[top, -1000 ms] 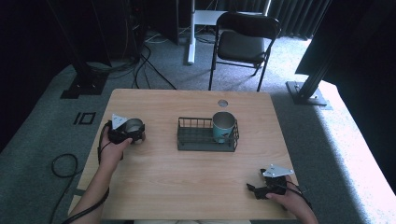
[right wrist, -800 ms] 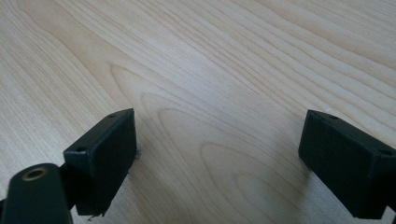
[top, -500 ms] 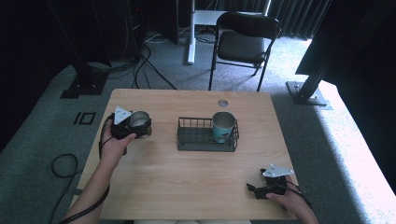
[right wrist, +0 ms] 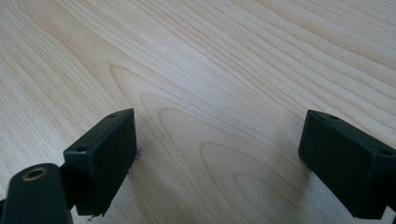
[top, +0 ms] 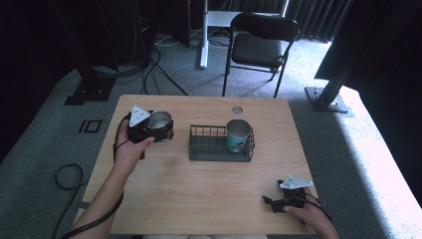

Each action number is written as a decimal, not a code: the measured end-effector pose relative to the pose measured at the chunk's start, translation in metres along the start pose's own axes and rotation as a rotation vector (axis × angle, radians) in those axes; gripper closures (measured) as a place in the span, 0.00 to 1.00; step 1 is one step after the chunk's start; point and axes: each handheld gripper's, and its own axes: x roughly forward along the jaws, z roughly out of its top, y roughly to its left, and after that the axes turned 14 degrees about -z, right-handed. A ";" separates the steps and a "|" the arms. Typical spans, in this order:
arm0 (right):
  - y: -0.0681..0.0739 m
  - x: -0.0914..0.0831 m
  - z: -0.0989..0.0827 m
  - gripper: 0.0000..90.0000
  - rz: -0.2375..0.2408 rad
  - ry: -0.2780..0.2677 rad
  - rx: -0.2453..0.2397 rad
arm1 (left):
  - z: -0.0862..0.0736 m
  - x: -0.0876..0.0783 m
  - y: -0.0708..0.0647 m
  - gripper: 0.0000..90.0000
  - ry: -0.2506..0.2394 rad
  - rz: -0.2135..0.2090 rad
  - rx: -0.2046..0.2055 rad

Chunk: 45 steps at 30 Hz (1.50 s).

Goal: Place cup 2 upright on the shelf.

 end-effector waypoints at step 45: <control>0.000 0.000 0.000 0.12 0.001 -0.001 0.001 | 0.011 0.098 -0.064 0.15 0.011 -0.198 0.052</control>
